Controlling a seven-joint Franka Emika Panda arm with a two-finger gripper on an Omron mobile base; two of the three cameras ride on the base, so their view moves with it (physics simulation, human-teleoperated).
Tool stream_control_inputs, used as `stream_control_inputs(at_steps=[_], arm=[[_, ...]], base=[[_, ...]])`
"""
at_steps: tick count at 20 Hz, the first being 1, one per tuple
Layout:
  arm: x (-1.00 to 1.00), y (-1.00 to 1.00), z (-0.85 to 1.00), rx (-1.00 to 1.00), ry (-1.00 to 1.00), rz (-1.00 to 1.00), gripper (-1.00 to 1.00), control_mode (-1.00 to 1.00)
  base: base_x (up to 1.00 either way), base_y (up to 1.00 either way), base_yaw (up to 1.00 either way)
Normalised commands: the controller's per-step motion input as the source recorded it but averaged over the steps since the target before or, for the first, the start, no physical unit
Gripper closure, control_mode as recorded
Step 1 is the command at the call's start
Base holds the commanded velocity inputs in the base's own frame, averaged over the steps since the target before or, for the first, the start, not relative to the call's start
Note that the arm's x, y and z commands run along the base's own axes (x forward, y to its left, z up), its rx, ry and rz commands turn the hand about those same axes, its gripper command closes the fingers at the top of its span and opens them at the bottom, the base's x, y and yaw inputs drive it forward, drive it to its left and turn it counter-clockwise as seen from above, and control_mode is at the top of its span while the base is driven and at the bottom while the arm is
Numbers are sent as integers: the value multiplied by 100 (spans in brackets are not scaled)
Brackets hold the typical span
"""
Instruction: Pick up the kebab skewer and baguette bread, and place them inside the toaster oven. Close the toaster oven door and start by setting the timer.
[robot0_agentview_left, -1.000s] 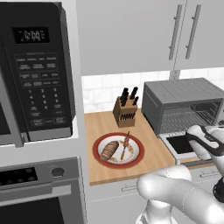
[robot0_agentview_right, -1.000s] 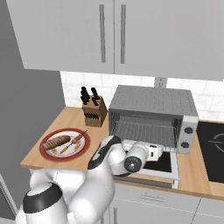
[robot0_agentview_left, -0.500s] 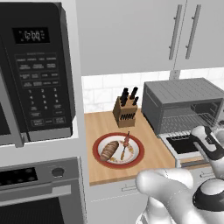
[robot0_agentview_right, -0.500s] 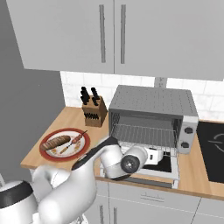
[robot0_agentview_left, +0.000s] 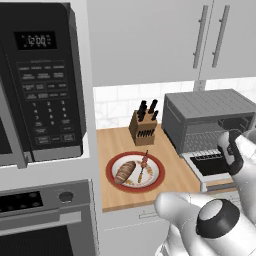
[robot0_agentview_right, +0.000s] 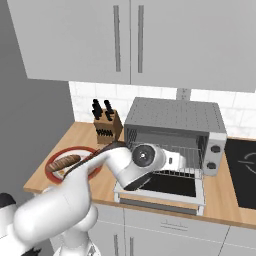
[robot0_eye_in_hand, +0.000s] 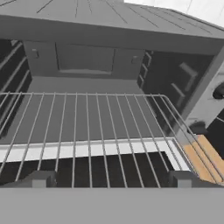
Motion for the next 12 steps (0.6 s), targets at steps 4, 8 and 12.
stream_control_inputs(at_steps=[4,8,12], arm=[[-16,0,51,2,35,0,-100,-100],[-48,32,6,1,35,-2,-100,-100],[-55,78,0,0,18,-3,-100,-100]], base=[[0,0,0],[0,0,0],[0,0,0]])
